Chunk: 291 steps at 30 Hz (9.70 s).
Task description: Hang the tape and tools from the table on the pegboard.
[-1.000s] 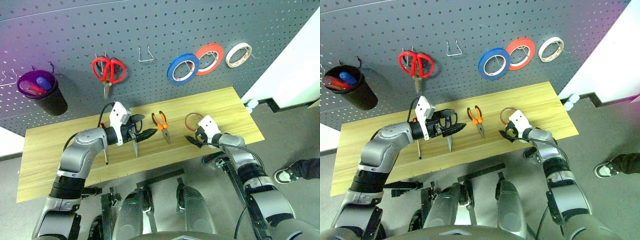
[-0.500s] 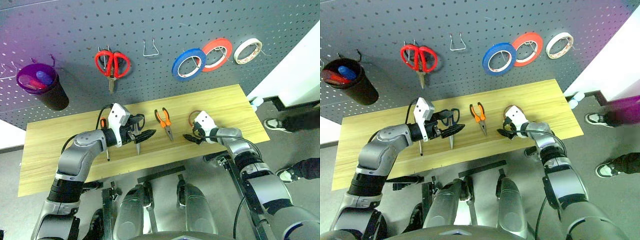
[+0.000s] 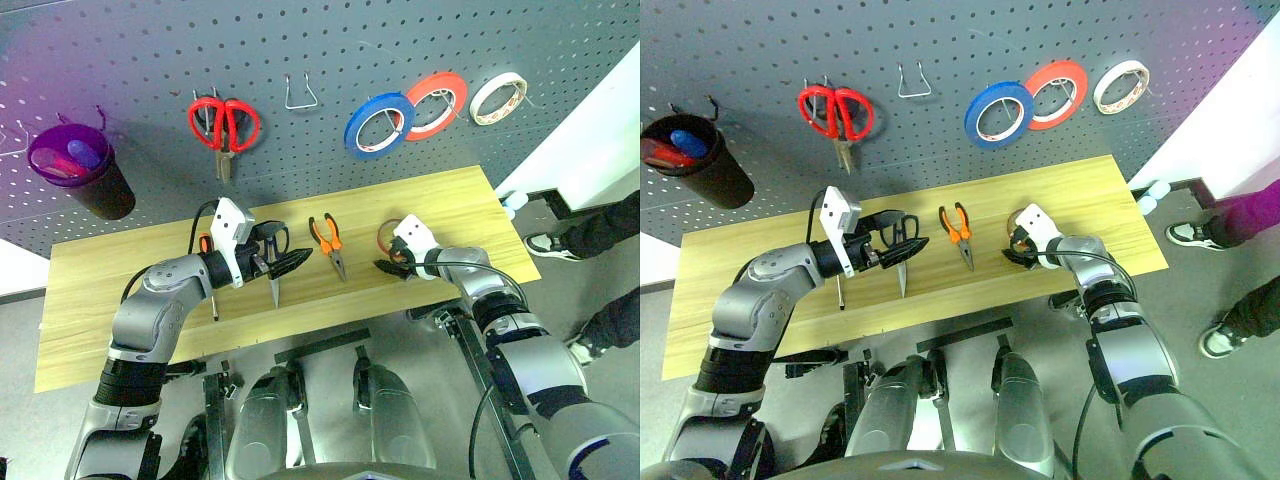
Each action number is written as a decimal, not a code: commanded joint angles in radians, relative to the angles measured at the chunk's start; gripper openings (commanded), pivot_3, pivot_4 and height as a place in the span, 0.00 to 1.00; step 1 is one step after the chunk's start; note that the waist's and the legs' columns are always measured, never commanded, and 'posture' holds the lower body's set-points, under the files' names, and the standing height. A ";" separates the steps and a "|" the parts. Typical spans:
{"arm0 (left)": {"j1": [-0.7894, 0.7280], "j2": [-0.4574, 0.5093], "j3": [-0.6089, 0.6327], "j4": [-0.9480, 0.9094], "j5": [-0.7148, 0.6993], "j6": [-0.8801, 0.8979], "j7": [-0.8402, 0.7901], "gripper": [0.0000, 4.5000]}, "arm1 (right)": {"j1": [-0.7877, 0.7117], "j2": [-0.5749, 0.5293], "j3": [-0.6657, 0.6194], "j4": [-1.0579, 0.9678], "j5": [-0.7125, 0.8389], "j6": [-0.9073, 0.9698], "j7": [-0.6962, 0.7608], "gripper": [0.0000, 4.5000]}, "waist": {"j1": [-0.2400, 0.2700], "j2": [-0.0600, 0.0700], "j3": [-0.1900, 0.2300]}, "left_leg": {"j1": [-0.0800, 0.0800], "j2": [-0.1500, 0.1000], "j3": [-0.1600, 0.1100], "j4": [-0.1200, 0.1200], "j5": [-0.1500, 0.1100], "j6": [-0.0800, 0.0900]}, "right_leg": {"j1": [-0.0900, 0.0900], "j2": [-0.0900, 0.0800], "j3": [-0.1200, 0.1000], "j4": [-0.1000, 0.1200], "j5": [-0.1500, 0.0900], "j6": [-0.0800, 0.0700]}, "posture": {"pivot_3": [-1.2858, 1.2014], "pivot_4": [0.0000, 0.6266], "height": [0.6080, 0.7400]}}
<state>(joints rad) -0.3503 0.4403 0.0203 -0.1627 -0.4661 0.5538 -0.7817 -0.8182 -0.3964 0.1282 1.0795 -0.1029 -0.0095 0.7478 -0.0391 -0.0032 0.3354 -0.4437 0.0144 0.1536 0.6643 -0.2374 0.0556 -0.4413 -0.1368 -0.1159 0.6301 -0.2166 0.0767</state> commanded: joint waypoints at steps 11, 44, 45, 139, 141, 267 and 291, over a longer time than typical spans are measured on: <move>0.004 0.010 0.021 -0.067 -0.019 -0.024 0.006 1.00 | 0.000 -0.003 -0.020 0.024 0.003 0.005 0.001 0.01 | -0.002 0.000 0.000 | 0.000 0.000 0.000 0.000 0.000 0.000 | 0.000 0.000 0.000 0.000 0.000 0.000 | 0.52 0.54 0.87; -0.057 -0.024 0.016 -0.051 -0.058 -0.075 -0.009 1.00 | 0.344 -0.009 -0.302 -0.690 0.356 0.145 -0.016 0.01 | -0.006 -0.001 -0.004 | -0.005 0.000 0.001 -0.002 0.000 -0.001 | -0.002 0.002 -0.002 -0.002 0.003 0.005 | 0.48 0.34 0.87; -0.062 -0.026 0.014 -0.047 -0.059 -0.076 -0.011 1.00 | 0.344 -0.009 -0.310 -0.689 0.361 0.137 -0.021 0.01 | -0.006 -0.001 -0.004 | -0.005 0.000 0.002 -0.002 0.000 0.000 | -0.002 0.002 -0.002 -0.002 0.003 0.005 | 0.48 0.34 0.87; 0.043 0.077 0.125 -0.326 -0.309 0.089 0.162 1.00 | 0.127 0.038 -0.318 -0.362 0.438 -0.243 0.153 0.98 | -0.004 -0.005 -0.069 | 0.001 -0.001 0.003 0.004 0.002 0.003 | 0.004 0.004 -0.001 0.002 0.004 0.006 | 0.50 0.31 0.87; 0.050 0.076 0.124 -0.313 -0.289 0.069 0.159 1.00 | 0.175 0.042 -0.308 -0.456 0.457 -0.171 0.150 0.98 | -0.004 -0.004 -0.069 | 0.001 -0.001 0.003 0.004 0.002 0.003 | 0.004 0.004 -0.001 0.002 0.004 0.006 | 0.50 0.31 0.87; 0.325 0.173 0.268 -0.490 -0.361 0.079 0.283 1.00 | 0.043 0.431 -0.159 -0.462 0.264 0.398 -0.396 0.46 | 0.027 0.001 0.022 | -0.017 0.000 0.006 -0.016 0.006 -0.008 | -0.025 0.004 0.003 -0.001 0.001 0.002 | 0.56 0.59 0.87; 0.243 0.163 0.250 -0.392 -0.303 0.030 0.239 1.00 | 0.256 0.311 -0.169 -0.892 0.453 0.419 -0.133 0.46 | 0.026 -0.002 0.020 | -0.017 0.000 0.006 -0.015 0.006 -0.008 | -0.024 0.004 0.002 -0.002 0.001 0.003 | 0.54 0.47 0.87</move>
<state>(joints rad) -0.1007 0.6064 0.2704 -0.5463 -0.7801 0.6134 -0.5320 -0.5592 -0.0854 -0.0201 0.2585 0.3137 0.4309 0.6004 -0.0131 -0.0048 0.3559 -0.4607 0.0143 0.1595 0.6489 -0.2316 0.0477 -0.4657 -0.1329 -0.1136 0.6286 -0.2152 0.0793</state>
